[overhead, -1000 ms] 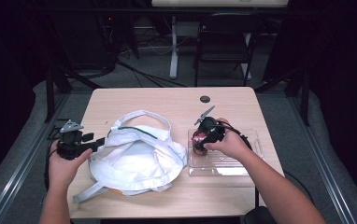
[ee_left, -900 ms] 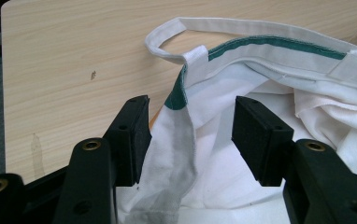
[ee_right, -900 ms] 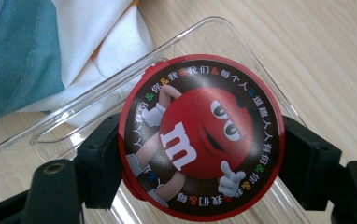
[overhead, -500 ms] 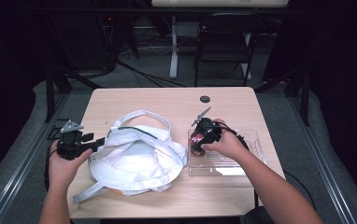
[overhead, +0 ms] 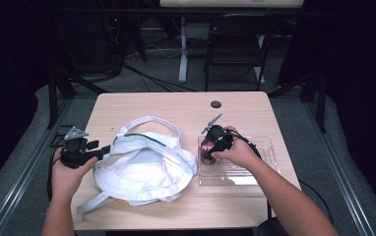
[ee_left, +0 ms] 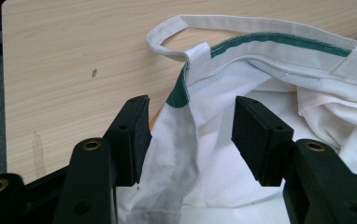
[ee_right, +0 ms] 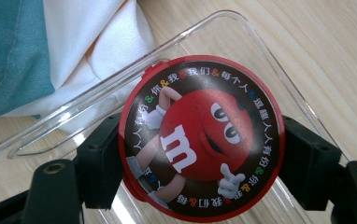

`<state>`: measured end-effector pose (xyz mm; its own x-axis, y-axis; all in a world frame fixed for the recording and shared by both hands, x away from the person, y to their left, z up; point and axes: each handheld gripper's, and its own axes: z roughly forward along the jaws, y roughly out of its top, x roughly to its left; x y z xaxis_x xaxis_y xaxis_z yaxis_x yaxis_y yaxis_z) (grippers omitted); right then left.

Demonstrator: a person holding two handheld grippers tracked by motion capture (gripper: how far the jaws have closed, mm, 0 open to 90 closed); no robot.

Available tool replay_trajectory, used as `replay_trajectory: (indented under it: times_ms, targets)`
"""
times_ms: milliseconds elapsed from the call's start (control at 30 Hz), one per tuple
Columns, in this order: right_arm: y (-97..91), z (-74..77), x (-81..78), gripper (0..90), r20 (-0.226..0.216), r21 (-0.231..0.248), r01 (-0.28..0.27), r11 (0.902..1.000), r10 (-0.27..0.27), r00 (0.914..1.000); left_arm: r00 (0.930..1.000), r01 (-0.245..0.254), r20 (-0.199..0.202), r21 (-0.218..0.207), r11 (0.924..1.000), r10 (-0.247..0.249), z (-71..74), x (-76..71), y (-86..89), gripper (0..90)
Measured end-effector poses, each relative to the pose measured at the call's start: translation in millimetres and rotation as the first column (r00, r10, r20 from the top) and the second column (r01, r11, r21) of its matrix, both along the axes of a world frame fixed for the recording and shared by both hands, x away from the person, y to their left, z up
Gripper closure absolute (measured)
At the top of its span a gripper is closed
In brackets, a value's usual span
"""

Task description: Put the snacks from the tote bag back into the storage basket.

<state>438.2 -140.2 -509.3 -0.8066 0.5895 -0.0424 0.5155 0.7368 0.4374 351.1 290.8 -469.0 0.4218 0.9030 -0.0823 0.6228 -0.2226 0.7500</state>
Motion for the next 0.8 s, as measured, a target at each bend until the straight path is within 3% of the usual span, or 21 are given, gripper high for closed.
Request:
replay_trajectory:
  times_ms: [467,567,667,767,800]
  targets:
    - [-2.7,-1.5,4.2,25.0,-0.026,0.026,0.015,0.9995,-0.014,0.9996,1.0,-0.005,0.003,-0.005,1.0,0.005,-0.5,-0.3,0.7,46.4]
    - [-2.9,-3.2,3.3,24.9,-0.019,0.047,0.029,0.9985,-0.028,0.9994,1.0,-0.002,-0.003,-0.001,1.0,0.002,0.0,-0.4,1.1,46.4]
    - [-3.5,-1.5,2.4,24.9,-0.011,0.031,0.021,0.9993,-0.02,0.9997,1.0,-0.005,0.003,-0.005,1.0,0.005,-0.5,-0.4,0.7,46.4]
    - [-3.9,0.4,0.1,24.8,0.002,0.056,0.039,0.9977,-0.04,0.9992,1.0,-0.006,0.003,-0.006,1.0,0.006,-0.7,-0.2,0.4,46.3]
    - [-4.6,2.3,0.0,24.8,0.004,0.045,0.036,0.9983,-0.037,0.9993,1.0,-0.006,0.002,-0.004,1.0,0.006,-0.6,-0.2,0.4,46.3]
